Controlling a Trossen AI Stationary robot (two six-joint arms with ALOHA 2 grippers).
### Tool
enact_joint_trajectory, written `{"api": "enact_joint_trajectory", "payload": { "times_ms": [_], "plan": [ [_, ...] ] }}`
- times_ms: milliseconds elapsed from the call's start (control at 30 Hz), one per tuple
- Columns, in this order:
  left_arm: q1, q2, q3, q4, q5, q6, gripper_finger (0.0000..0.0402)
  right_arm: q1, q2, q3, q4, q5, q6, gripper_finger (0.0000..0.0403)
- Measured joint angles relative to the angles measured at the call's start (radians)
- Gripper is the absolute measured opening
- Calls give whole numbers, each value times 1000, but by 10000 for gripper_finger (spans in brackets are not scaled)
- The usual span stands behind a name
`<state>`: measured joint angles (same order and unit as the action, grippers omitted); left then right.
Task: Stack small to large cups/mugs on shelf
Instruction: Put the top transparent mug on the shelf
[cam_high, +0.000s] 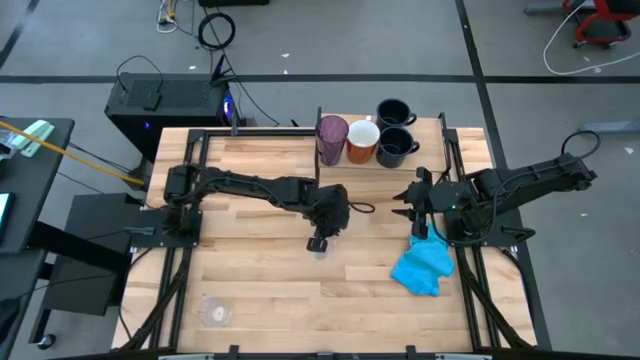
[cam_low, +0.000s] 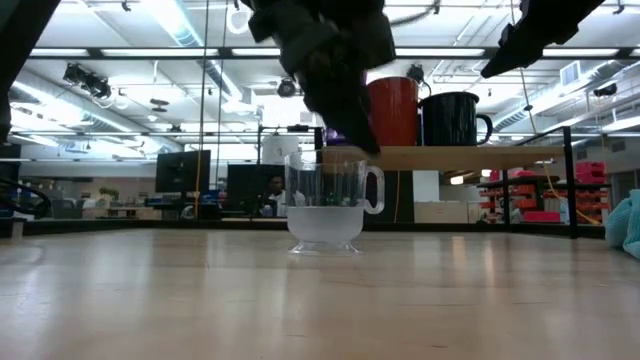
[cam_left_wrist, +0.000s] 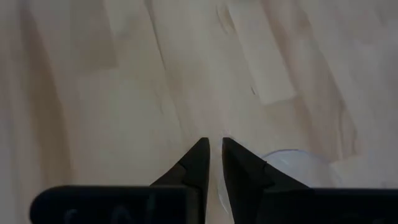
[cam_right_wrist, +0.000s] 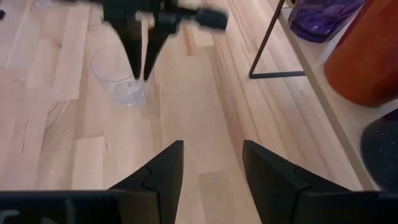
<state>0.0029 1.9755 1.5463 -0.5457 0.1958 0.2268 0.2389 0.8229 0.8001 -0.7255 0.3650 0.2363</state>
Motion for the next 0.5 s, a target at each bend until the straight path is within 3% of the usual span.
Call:
{"api": "enact_joint_trajectory", "payload": {
  "times_ms": [267, 500],
  "plan": [
    [-1, -71, 0, -32, -30, -6, 9, 0, 116, 0, 57, -48, 7, 171],
    [-19, -100, -175, 89, -74, -66, 17, 0, 215, 0, 133, -98, 1, 172]
  ]
}}
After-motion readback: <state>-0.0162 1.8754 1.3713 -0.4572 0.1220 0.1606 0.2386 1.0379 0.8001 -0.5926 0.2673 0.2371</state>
